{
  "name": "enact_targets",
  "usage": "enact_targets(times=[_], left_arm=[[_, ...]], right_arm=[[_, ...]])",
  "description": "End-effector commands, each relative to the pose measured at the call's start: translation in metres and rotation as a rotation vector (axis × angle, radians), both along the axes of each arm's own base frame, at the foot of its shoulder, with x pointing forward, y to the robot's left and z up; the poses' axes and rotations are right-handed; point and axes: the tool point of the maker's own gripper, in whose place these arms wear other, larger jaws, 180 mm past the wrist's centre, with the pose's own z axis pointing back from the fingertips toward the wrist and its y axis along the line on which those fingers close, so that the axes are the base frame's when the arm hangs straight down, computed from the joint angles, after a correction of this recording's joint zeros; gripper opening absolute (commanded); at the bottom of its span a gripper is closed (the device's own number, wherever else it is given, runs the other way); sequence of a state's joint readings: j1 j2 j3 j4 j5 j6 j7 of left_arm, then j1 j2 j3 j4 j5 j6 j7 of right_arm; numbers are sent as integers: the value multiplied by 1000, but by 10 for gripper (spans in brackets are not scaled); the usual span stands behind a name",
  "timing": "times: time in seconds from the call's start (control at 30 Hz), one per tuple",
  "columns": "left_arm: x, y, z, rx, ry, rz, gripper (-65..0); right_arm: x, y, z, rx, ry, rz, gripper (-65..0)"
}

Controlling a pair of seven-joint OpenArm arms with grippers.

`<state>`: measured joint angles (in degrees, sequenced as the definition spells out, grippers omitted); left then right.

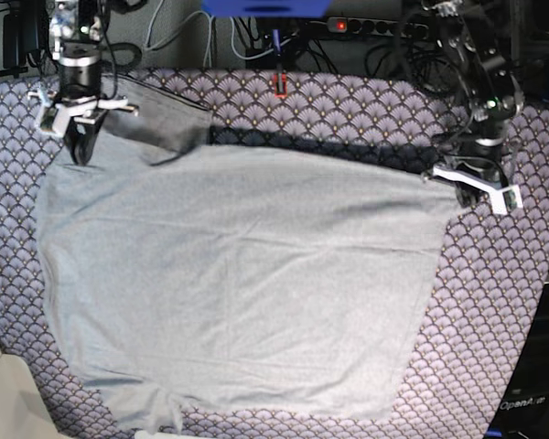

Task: Fold the T-shirt properly
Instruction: 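Close both grippers on the shoulder corners and pinch the fabric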

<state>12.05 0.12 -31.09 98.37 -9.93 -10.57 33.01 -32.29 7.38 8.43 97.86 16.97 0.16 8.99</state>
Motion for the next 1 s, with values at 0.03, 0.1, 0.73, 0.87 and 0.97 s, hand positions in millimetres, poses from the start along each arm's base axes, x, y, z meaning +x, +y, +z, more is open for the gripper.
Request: enact_targets(times=[0.03, 0.1, 0.73, 0.87, 0.97], left_arm=[[5, 3, 13, 18, -45, -1, -611], [6, 3, 13, 16, -45, 1, -611], [0, 3, 8, 15, -32, 2, -611], [0, 3, 9, 16, -33, 2, -611], [0, 3, 8, 15, -31, 2, -611]], right_arm=[[11, -1, 18, -15, -56, 14, -624], [14, -2, 21, -21, -55, 22, -623], [-50, -5, -13, 56, 74, -142, -370], [-54, -6, -19, 60, 94, -144, -370], [-62, -6, -35, 68, 135, -153, -370]])
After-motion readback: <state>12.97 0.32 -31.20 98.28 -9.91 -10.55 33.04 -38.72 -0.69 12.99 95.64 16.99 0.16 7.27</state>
